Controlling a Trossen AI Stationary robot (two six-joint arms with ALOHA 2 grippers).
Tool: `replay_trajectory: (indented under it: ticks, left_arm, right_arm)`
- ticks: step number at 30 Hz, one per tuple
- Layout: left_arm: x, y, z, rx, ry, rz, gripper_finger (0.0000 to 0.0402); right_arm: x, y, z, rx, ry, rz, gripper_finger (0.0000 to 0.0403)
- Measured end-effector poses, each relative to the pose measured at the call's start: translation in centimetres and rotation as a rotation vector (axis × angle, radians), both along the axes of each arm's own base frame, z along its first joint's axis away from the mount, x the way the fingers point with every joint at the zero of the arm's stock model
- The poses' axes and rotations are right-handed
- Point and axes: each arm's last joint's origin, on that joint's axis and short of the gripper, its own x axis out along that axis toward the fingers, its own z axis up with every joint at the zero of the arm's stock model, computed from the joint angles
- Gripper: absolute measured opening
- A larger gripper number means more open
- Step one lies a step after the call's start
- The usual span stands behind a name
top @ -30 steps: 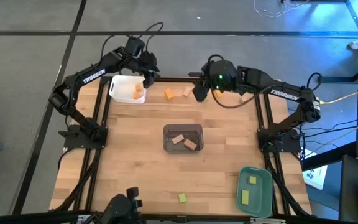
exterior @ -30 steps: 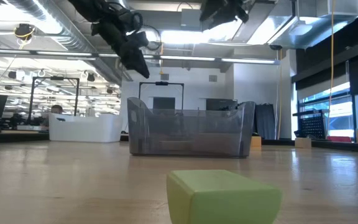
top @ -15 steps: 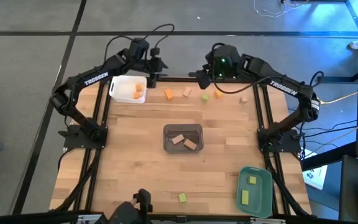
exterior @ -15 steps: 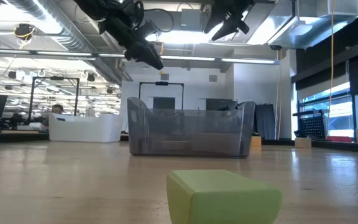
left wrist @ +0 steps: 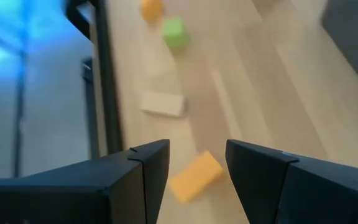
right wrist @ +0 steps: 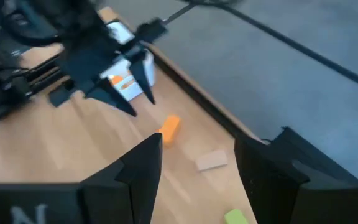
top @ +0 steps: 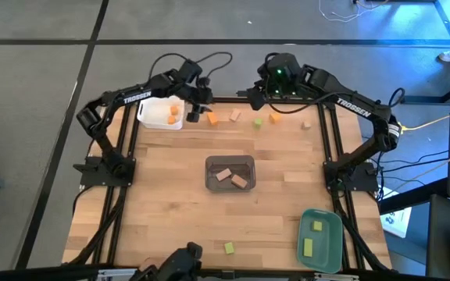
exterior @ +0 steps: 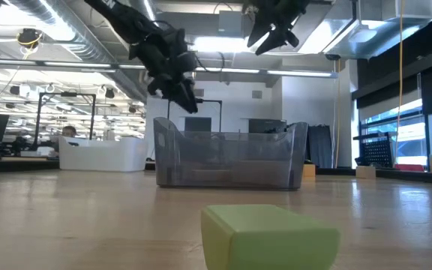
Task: Sort & place blocks by color
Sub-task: Put the light green block into the green bin
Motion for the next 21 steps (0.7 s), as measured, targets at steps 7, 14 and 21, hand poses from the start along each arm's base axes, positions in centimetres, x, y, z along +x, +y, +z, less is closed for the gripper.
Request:
replay_trajectory:
  ticks: [7, 14, 21]
  left_arm:
    - [-0.4, -0.4, -1.0, -0.111, 0.078, 0.037, 0.0150]
    - [-1.1, -0.6, -1.5, -0.163, 0.170, 0.100, 0.0150]
    - [-1.4, -0.9, -1.8, -0.224, 0.205, 0.141, 0.0150]
  right_arm:
    - [2.0, -0.8, -2.5, 0.091, 0.044, 0.037, 0.0200]
    - [4.7, -2.0, -5.9, 0.125, 0.089, 0.080, 0.0200]
    - [4.7, -2.4, -7.5, 0.172, 0.183, 0.102, 0.0200]
